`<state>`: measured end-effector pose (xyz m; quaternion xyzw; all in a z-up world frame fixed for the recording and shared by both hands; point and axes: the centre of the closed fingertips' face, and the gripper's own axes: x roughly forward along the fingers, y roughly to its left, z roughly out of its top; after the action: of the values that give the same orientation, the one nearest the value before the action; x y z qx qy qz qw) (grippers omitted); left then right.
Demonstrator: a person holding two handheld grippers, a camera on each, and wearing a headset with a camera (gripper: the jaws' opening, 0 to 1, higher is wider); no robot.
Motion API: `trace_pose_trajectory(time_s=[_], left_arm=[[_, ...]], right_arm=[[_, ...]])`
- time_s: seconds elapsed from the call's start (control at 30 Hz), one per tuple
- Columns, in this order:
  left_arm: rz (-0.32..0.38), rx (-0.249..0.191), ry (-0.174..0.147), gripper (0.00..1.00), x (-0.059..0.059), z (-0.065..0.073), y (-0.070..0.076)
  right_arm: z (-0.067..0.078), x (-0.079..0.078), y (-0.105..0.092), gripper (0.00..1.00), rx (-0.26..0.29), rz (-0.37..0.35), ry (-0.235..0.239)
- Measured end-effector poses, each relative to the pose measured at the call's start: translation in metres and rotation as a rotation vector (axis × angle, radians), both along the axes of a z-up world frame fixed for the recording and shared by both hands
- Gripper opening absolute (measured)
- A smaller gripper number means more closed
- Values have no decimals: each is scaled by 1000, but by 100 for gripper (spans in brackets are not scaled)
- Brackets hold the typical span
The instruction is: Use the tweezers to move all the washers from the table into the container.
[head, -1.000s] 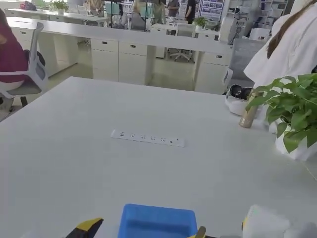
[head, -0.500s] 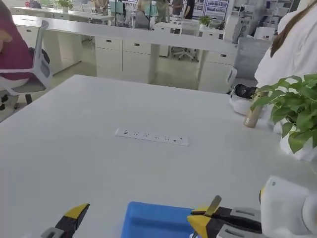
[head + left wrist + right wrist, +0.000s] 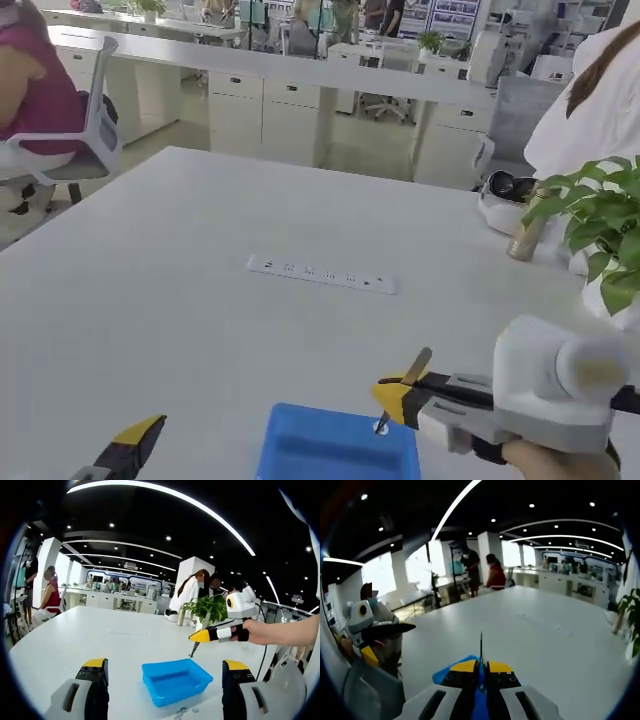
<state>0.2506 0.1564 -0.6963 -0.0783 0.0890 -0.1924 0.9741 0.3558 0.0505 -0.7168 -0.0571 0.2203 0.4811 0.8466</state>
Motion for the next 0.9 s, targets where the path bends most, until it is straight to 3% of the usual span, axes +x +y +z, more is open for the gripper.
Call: trace_pose_trajectory(time_s=[0.2, 0.4, 0.63, 0.9], left_arm=[[5, 8, -8, 96, 0, 3, 0], [-15, 20, 5, 95, -1, -4, -4], [-18, 34, 7, 94, -1, -6, -5], [-10, 26, 18, 93, 0, -9, -2]], right_arm=[[-26, 7, -2, 3, -21, -29, 43], [-49, 8, -2, 3, -46, -34, 73], [-67, 0, 4, 3, -71, -4, 88], [-76, -14, 5, 3, -95, -2, 91]])
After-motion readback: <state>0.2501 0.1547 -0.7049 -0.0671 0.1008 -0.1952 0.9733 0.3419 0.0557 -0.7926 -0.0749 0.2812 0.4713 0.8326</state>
